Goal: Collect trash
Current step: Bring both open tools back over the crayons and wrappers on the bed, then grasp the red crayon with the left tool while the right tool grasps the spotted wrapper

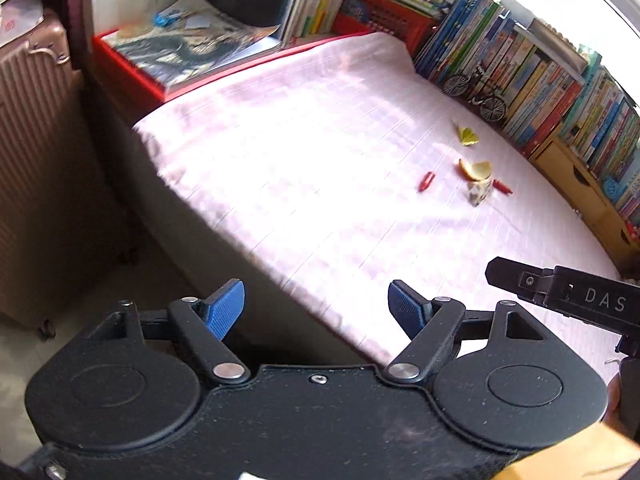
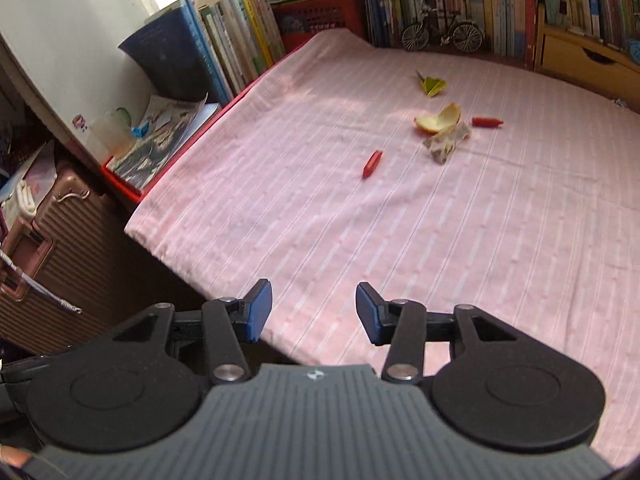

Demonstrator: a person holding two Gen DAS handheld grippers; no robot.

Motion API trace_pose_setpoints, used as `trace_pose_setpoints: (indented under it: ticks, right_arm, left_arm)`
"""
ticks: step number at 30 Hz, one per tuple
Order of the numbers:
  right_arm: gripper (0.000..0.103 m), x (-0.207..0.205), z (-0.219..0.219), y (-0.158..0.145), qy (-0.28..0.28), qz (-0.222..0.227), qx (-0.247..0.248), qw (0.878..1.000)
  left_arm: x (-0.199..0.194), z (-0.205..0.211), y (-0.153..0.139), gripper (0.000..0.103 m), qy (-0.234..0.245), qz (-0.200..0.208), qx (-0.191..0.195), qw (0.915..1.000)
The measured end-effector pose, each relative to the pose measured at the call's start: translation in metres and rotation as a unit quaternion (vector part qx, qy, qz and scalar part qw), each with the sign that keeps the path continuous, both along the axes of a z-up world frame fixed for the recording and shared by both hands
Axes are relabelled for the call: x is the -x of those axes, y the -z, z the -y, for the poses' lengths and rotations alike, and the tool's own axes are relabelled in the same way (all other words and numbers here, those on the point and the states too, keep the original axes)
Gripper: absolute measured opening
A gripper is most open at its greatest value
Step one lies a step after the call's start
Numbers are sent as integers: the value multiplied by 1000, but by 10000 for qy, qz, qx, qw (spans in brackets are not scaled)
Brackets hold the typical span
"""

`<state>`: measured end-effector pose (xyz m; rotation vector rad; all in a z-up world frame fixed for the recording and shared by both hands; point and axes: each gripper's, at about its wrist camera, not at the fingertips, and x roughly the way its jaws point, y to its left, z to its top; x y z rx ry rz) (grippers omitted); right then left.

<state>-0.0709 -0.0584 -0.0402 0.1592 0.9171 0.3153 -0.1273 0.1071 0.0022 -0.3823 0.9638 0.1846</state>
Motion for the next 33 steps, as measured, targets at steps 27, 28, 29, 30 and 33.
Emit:
trace_pose_setpoints:
  ticks: [27, 28, 29, 30, 33]
  right_arm:
    - [63, -238, 102, 78, 473, -812, -341, 9950]
    - [63, -242, 101, 80, 449, -843, -343, 9948]
    - [63, -246, 98, 83, 423, -886, -320, 9947]
    - [62, -248, 96, 85, 408, -915, -282, 9946]
    - [58, -256, 90, 95, 412, -1102, -163, 9929]
  left_arm:
    - [-272, 114, 88, 29, 899, -398, -468, 9941]
    - [-275, 115, 91, 27, 899, -445, -453, 9939]
    - [-277, 115, 94, 26, 899, -498, -446, 9937]
    - [-278, 115, 97, 25, 886, -555, -447, 9935]
    - [-280, 117, 104, 16, 871, -721, -367, 9929]
